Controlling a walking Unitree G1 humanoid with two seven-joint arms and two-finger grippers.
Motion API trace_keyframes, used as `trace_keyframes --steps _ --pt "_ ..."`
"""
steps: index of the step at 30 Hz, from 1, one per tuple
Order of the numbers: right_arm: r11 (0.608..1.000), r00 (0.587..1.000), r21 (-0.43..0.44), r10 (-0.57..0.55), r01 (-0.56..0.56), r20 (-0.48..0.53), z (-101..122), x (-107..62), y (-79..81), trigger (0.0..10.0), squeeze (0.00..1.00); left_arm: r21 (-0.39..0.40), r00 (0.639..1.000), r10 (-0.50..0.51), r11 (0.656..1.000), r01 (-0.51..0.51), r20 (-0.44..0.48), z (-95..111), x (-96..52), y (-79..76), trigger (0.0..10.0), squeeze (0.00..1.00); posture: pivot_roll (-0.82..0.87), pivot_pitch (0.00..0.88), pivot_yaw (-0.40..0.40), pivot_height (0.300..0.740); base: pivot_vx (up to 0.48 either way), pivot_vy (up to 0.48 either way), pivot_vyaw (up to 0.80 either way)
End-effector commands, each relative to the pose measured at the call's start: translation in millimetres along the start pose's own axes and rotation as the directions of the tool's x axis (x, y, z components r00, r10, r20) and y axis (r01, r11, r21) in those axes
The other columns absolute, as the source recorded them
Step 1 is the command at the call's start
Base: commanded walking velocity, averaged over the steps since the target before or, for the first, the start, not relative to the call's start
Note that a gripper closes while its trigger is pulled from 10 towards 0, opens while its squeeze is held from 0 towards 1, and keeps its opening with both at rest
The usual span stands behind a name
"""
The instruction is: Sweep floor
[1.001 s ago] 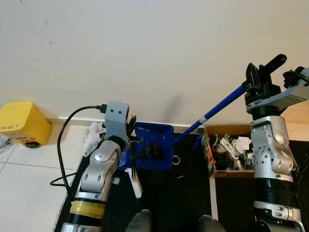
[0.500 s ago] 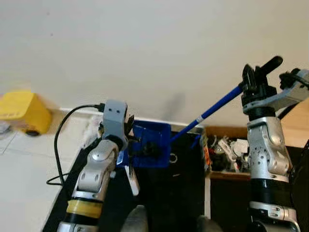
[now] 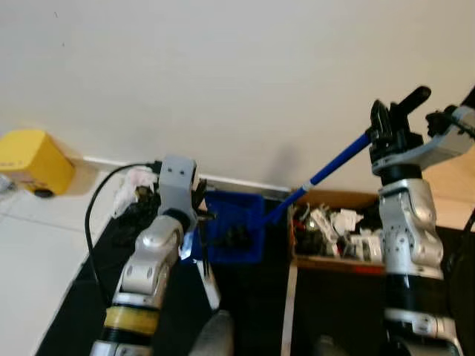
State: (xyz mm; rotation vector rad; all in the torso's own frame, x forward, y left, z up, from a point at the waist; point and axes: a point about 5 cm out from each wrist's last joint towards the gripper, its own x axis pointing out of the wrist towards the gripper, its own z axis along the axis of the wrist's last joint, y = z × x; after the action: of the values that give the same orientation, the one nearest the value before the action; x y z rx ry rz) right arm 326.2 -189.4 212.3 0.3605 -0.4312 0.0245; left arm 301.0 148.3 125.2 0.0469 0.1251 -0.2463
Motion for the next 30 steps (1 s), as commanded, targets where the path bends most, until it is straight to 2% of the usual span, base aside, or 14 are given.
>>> trace_keyframes --steps 1,23,28,29,30 --pt "1.000 0.999 0.016 0.010 -0.010 0.039 6 1.9 3.4 10.0 0.00 0.015 0.999 0.021 1.000 -0.022 0.027 4 -1.0 4.3 10.0 0.00 0.14 0.119 0.038 0.740 0.000 0.000 0.00" --pt "1.000 0.998 0.013 0.022 -0.023 0.061 10 3.4 5.3 10.0 0.00 0.015 1.000 0.018 1.000 -0.018 0.022 3 0.0 4.3 10.0 0.00 0.14 0.107 0.037 0.740 0.000 0.000 0.00" --pt "0.999 0.996 -0.022 0.037 -0.035 0.079 15 8.4 7.3 10.0 0.00 0.015 1.000 0.015 1.000 -0.015 0.020 2 -0.1 4.4 10.0 0.00 0.14 0.105 0.037 0.740 0.000 0.000 0.00" --pt "0.998 0.995 -0.047 0.048 -0.044 0.088 17 11.0 8.8 10.0 0.00 0.010 1.000 0.010 1.000 -0.010 0.019 1 -0.3 3.9 10.0 0.00 0.14 0.106 0.039 0.740 0.000 0.000 0.00" --pt "0.993 0.992 -0.109 0.064 -0.052 0.107 21 16.3 11.0 10.0 0.00 0.007 1.000 -0.007 1.000 0.006 0.017 0 -1.1 2.2 10.0 0.00 0.14 0.107 0.039 0.740 0.000 0.000 0.00"
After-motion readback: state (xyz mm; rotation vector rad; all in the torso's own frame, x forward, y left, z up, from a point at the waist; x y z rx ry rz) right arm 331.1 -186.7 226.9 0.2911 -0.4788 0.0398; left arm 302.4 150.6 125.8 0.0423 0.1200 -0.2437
